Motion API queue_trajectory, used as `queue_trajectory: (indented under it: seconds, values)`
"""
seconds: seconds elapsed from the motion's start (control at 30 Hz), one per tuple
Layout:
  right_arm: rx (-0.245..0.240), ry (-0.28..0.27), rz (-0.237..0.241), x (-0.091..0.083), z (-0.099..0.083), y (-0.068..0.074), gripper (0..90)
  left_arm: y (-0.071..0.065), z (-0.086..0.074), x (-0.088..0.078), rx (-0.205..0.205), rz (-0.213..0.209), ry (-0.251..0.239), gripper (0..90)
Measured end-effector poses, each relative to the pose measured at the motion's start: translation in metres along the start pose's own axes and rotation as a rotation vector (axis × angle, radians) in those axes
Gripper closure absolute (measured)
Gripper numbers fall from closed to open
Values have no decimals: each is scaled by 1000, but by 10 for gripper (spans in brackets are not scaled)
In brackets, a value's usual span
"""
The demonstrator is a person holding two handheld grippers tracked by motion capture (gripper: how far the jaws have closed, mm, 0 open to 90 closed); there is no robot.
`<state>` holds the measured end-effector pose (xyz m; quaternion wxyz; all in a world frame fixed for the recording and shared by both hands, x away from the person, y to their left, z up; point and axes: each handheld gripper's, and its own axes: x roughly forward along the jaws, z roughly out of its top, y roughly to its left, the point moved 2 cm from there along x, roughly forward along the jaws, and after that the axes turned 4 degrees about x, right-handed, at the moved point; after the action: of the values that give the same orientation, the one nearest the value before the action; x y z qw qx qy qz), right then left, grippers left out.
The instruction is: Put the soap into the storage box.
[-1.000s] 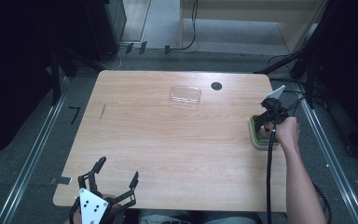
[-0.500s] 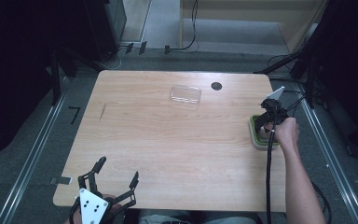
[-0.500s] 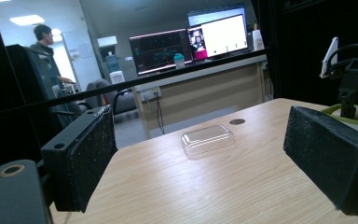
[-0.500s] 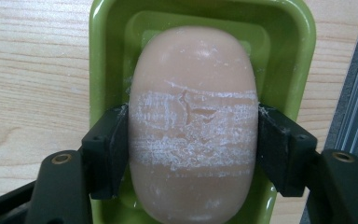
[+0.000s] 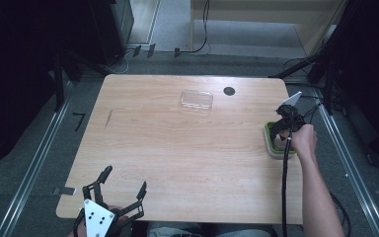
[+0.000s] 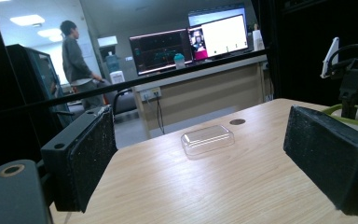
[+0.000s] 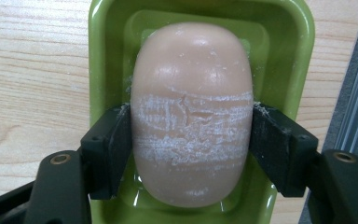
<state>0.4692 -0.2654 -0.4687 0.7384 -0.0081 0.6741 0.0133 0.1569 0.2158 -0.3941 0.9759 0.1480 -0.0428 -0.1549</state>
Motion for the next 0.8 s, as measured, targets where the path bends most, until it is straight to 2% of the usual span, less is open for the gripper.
queue_trajectory:
  seconds: [0.2, 0.4, 0.53, 0.63, 0.7, 0.8]
  values:
    - [-12, -15, -14, -5, -1, 1, 269, 0, 0, 1, -3, 3, 0, 99]
    - [-21, -27, -1, -10, -3, 3, 218, -1, 0, 4, 3, -2, 4, 99]
    - [-43, -37, 1, -14, -4, 6, 197, -1, 0, 5, 6, -4, 6, 99]
    - [-80, -37, 26, -18, -8, 12, 139, -1, 0, 5, 6, -9, 5, 99]
    - [-86, -36, 30, -20, -9, 14, 138, -1, -1, 4, 5, -5, 6, 99]
    - [-129, -54, 41, -29, -16, 22, 131, 0, 0, 3, 0, -6, 2, 99]
